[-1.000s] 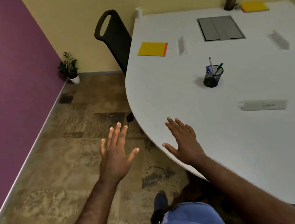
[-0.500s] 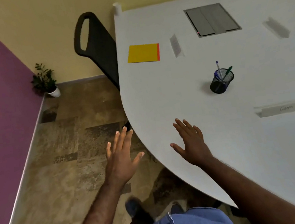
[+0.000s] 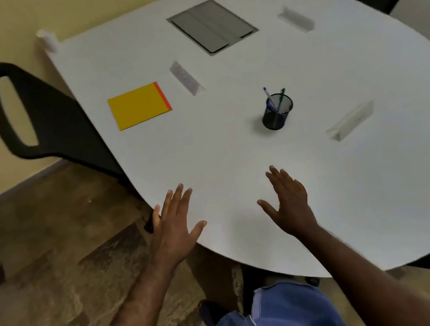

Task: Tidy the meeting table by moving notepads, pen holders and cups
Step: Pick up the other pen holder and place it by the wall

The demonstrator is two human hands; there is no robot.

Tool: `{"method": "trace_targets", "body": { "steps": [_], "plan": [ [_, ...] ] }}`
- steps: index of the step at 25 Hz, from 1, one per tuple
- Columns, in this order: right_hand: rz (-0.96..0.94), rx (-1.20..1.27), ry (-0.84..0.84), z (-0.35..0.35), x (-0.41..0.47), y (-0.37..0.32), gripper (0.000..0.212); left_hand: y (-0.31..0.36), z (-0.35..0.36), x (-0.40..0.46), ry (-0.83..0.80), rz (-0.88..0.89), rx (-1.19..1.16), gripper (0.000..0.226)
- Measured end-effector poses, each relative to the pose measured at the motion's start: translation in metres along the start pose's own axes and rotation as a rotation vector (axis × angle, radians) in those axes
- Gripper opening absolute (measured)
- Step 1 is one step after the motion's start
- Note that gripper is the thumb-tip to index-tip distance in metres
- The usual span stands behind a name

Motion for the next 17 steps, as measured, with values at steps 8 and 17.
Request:
{"method": "trace_targets", "body": {
  "steps": [8, 17],
  "plan": [
    [0.19, 0.057, 0.114, 0.011, 0.063, 0.034, 0.072, -0.013, 0.022, 0.101, -0.134, 0.112, 0.023, 0.078],
    [0.559, 0.573, 0.345, 0.034, 0.197, 0.115, 0.092, -0.019, 0.054, 0.242, -0.203, 0.084, 0.04, 0.086]
  ]
}}
Point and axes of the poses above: each hand's wrist, its own x-axis towards the middle knuckle, its own z-axis out of the palm, y = z × x, the point moved 2 cm from there along x, towards the middle knuckle, and after that the axes turned 6 degrees about x, right-handed, at the moved point
